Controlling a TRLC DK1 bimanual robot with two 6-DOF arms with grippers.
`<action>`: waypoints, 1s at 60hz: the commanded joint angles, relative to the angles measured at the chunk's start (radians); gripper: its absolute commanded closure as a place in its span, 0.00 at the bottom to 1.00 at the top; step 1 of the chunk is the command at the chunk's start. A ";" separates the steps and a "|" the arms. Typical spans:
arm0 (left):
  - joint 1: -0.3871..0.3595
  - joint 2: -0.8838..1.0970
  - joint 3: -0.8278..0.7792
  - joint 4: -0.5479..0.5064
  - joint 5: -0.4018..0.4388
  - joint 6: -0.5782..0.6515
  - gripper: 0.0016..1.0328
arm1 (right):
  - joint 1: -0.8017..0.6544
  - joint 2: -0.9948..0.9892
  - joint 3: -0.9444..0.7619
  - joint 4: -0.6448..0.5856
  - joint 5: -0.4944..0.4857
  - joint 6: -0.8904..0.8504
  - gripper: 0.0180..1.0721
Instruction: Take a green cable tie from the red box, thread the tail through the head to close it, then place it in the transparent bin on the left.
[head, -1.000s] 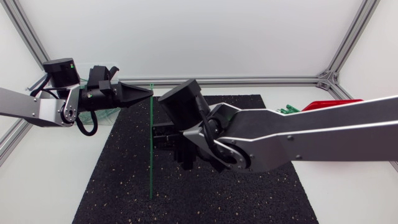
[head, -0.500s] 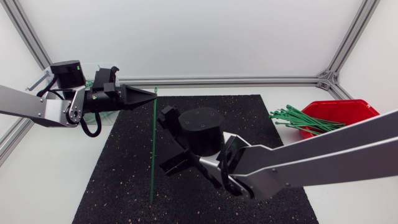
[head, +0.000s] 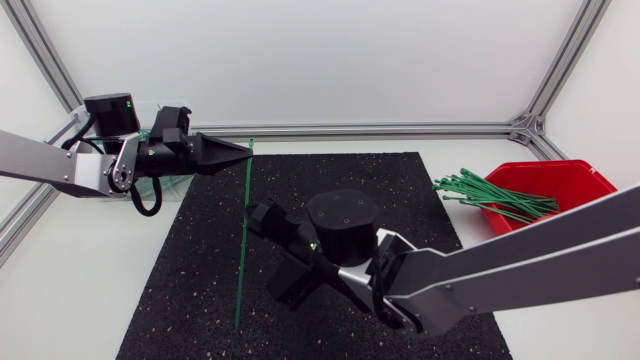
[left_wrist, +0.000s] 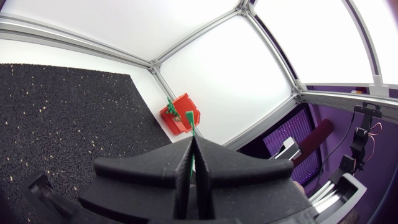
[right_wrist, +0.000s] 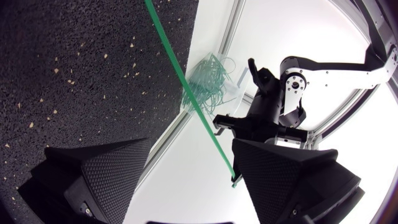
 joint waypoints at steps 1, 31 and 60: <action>-0.006 0.024 0.025 0.000 0.021 -0.019 0.97 | -0.015 0.018 -0.018 0.012 -0.035 -0.068 0.09; -0.023 0.062 0.101 -0.053 -0.030 -0.020 0.97 | -0.046 0.086 0.004 0.028 -0.178 -0.130 0.11; -0.017 0.152 0.236 -0.135 -0.018 -0.020 0.97 | 0.023 0.196 0.016 0.178 -0.221 -0.089 0.14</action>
